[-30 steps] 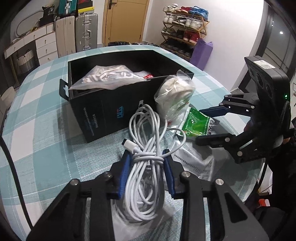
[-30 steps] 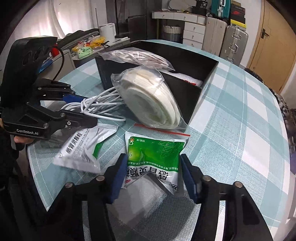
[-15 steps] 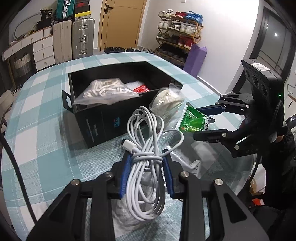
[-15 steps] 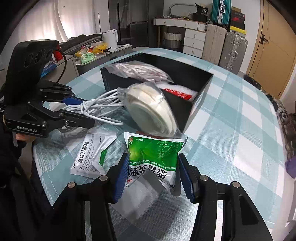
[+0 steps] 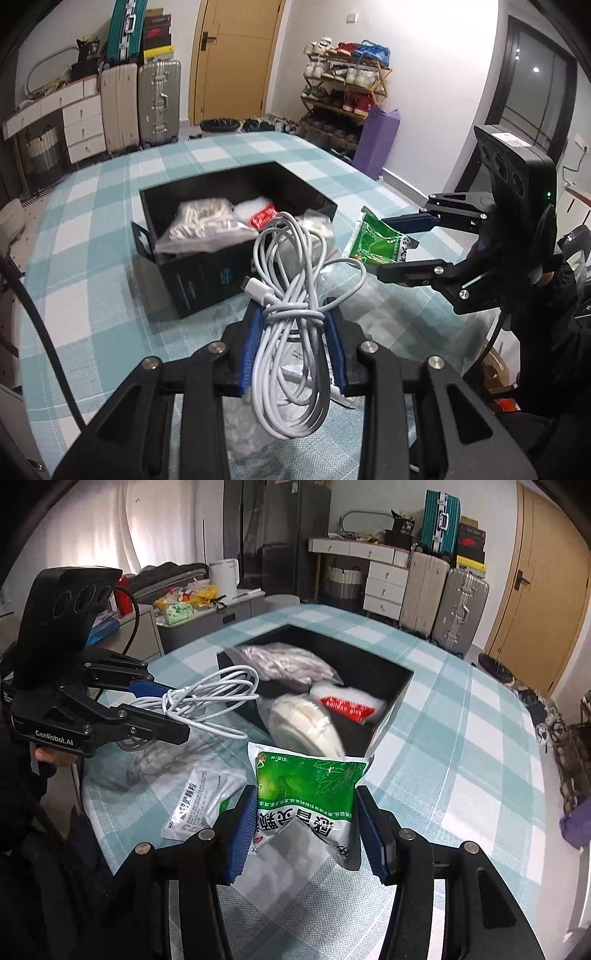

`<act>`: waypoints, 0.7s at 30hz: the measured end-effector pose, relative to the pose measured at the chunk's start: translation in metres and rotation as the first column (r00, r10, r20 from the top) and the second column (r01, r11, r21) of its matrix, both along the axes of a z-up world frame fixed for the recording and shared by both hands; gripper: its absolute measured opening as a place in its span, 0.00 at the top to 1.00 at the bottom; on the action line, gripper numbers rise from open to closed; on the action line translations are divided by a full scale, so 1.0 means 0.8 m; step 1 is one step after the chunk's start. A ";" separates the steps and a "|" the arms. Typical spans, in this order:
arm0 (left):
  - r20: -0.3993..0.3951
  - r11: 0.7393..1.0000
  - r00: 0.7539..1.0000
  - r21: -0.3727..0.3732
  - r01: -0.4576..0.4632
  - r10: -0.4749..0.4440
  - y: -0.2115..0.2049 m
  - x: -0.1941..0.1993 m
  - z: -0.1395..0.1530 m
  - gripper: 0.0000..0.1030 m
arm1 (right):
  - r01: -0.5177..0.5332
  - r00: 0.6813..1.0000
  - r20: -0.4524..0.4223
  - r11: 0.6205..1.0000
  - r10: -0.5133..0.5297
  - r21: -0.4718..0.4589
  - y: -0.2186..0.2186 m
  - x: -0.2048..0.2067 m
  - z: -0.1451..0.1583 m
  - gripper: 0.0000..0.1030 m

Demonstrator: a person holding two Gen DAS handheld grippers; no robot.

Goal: Organize soft objects
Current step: 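Lower the cable and green sachet into the black box and open both grippers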

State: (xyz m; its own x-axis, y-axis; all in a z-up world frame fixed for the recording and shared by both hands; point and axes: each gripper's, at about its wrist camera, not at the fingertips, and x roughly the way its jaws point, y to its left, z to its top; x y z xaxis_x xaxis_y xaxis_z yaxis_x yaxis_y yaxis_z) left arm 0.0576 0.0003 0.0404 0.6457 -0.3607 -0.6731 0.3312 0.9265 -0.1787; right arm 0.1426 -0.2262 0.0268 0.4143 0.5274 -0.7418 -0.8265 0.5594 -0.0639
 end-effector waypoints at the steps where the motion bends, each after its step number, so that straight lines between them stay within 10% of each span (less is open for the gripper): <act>1: 0.005 1.000 1.000 -0.001 -0.004 0.004 0.001 0.000 0.002 0.70 | 0.002 1.000 0.004 1.000 -0.002 0.002 0.000 0.000 0.002 0.49; 21: 0.120 0.989 0.982 -0.040 -0.139 0.143 0.018 -0.002 0.034 0.70 | 0.047 0.997 0.049 0.992 -0.053 0.117 -0.005 -0.002 0.033 0.49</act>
State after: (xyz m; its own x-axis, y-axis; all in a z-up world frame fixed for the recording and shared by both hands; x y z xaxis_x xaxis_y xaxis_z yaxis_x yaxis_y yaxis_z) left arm 0.0557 0.0149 0.0674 0.7684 -0.2796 -0.5756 0.2189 0.9601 -0.1742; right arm 0.1411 -0.2304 0.0529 0.4782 0.5865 -0.6537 -0.7948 0.6057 -0.0381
